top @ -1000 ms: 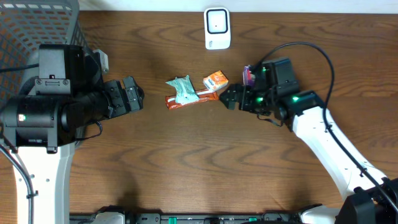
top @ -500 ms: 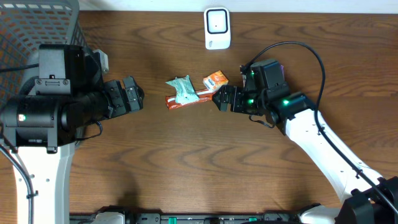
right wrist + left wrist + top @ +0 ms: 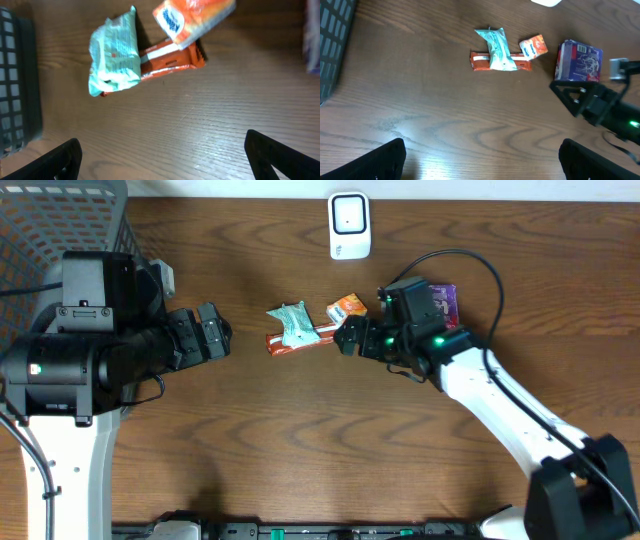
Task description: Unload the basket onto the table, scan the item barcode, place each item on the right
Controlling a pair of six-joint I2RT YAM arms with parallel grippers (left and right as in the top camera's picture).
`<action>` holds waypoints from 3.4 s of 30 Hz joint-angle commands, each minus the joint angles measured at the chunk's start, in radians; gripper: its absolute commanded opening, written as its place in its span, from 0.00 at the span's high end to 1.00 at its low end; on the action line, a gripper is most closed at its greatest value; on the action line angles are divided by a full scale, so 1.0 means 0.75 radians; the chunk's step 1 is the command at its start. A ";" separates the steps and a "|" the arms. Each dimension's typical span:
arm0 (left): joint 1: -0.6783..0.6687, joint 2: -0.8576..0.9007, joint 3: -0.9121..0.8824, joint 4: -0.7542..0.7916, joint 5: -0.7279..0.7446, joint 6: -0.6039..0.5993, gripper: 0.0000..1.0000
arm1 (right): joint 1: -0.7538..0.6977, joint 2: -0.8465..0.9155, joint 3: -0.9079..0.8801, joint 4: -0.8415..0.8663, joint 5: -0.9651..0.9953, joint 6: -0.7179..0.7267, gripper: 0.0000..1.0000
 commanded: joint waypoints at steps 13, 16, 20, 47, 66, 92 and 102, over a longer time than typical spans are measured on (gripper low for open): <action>-0.004 0.003 0.022 0.000 0.006 0.013 0.02 | 0.075 0.173 0.007 0.142 0.006 0.061 0.01; -0.004 0.003 0.022 -0.001 0.006 0.013 0.02 | 0.092 0.189 0.007 0.175 0.006 0.061 0.01; -0.004 0.003 0.022 -0.001 0.006 0.013 0.02 | 0.115 0.200 0.007 0.202 0.014 0.060 0.01; -0.004 0.003 0.022 -0.001 0.006 0.013 0.02 | 0.085 0.393 0.007 0.600 0.454 0.378 0.10; -0.004 0.003 0.022 0.000 0.006 0.013 0.02 | -0.038 0.402 0.007 0.560 0.190 0.314 0.14; -0.004 0.003 0.022 -0.001 0.006 0.013 0.02 | -0.019 0.402 0.007 0.579 0.245 0.068 0.66; -0.004 0.003 0.022 0.000 0.006 0.013 0.02 | -0.019 0.403 0.007 0.599 0.371 -0.108 0.99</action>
